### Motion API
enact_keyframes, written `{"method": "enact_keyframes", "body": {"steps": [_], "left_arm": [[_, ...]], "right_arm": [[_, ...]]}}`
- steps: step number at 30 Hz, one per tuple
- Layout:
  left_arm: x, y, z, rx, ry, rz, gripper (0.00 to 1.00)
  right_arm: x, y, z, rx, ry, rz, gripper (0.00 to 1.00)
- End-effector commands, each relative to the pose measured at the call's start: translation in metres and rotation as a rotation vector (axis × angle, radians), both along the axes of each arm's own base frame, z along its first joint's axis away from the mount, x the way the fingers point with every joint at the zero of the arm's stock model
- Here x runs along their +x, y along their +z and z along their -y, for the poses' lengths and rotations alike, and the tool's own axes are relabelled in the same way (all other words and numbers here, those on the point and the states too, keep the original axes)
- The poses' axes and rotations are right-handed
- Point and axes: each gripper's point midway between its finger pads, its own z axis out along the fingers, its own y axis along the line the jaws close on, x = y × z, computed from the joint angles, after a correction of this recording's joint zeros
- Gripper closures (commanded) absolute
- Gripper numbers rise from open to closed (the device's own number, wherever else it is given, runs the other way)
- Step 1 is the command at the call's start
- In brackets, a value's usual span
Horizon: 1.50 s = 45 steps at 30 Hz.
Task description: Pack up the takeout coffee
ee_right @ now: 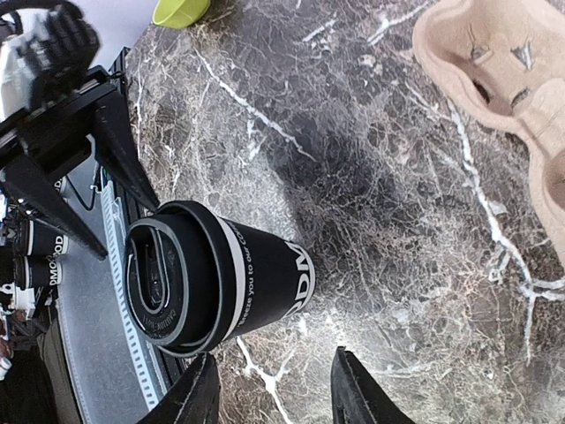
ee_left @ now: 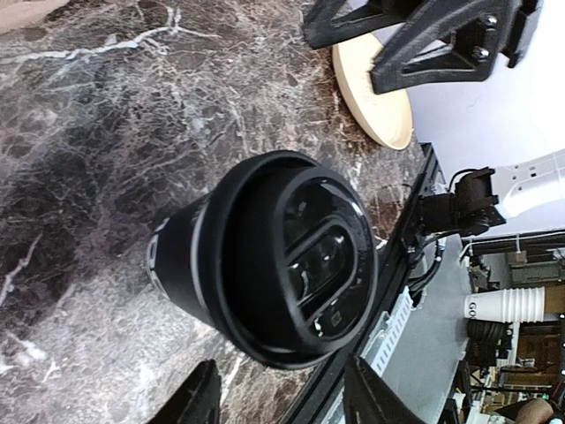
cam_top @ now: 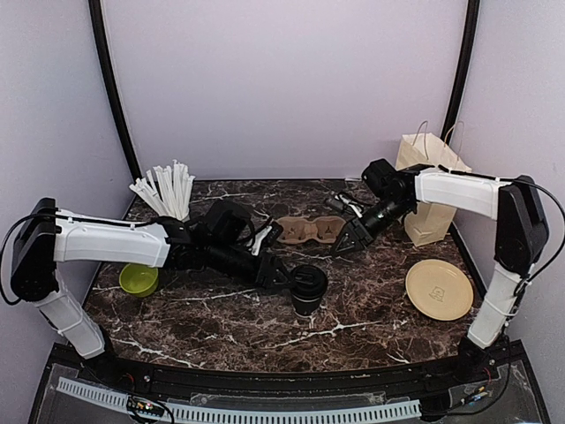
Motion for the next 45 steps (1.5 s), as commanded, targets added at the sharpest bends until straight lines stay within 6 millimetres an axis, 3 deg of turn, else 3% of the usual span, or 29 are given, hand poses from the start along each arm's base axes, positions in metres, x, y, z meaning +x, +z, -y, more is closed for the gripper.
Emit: {"method": "enact_keyframes", "body": {"steps": [1,8,13,18,26,38,45], "left_arm": [[0.009,0.018,-0.010,0.057,0.011,0.080,0.48],[0.037,0.041,-0.007,0.112,-0.002,0.228,0.29],[0.068,0.046,0.003,0.087,-0.016,0.285,0.26],[0.073,0.043,0.021,0.031,-0.081,0.281,0.30],[0.055,0.029,0.012,0.004,-0.090,0.213,0.34],[0.028,0.027,-0.005,-0.053,-0.074,0.138,0.38],[0.025,0.037,-0.016,-0.054,-0.033,0.149,0.41]], "right_arm": [[-0.005,0.017,0.002,0.030,0.030,0.049,0.57],[-0.039,0.009,0.007,0.074,0.082,0.072,0.47],[-0.053,-0.007,-0.001,0.063,0.102,0.017,0.53],[-0.057,-0.012,-0.013,0.075,0.135,-0.038,0.58],[-0.041,-0.014,-0.023,0.058,0.134,-0.045,0.66],[-0.004,-0.027,-0.039,0.000,0.100,-0.034,0.72],[0.025,-0.005,-0.037,0.018,0.059,0.020,0.70]]}}
